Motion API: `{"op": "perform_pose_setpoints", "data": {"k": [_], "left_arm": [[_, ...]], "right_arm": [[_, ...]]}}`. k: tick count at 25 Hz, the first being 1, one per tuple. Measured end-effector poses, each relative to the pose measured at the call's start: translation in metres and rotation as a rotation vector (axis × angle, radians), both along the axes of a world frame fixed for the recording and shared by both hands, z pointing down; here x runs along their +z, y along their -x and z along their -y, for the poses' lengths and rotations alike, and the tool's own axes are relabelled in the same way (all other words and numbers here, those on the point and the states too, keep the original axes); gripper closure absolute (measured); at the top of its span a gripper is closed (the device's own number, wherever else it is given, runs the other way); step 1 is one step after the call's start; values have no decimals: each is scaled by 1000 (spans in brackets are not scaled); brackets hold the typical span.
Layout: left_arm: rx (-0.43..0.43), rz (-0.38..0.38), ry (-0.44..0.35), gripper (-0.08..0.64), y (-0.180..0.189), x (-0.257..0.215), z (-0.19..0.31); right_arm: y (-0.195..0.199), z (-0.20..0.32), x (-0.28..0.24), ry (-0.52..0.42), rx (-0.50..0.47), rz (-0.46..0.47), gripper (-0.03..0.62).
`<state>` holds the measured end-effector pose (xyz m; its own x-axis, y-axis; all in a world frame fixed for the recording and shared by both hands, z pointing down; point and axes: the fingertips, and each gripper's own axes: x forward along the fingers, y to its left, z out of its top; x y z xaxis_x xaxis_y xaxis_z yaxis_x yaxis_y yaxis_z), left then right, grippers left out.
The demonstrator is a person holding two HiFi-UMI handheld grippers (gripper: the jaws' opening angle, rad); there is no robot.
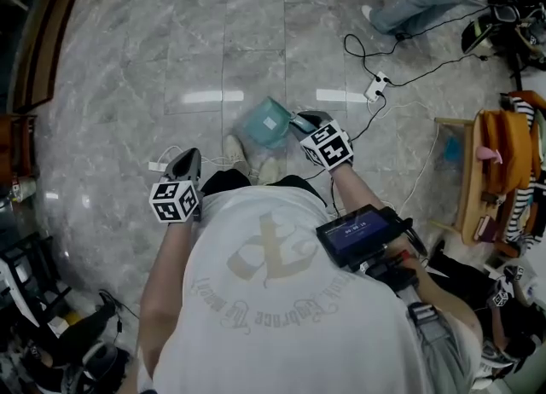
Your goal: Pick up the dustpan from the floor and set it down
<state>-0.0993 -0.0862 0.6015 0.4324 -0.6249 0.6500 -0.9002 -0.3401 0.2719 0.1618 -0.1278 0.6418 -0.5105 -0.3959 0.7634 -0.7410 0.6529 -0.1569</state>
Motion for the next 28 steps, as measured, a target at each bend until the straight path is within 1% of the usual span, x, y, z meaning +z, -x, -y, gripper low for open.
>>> {"op": "perform_pose_setpoints", "data": {"k": [5, 11, 15, 22, 28], "left_arm": [[26, -9, 4, 548, 1, 4, 18], [47, -17, -6, 548, 5, 2, 38], [40, -23, 12, 548, 8, 8, 41], [1, -24, 43, 548, 31, 10, 43], [-34, -28, 67, 548, 52, 30, 60]], "right_arm": [[-1, 9, 12, 23, 16, -24, 468], [5, 21, 23, 34, -16, -44, 468], [5, 29, 30, 46, -26, -60, 468], [14, 47, 45, 62, -40, -88, 468], [25, 86, 75, 82, -18, -100, 468]]}}
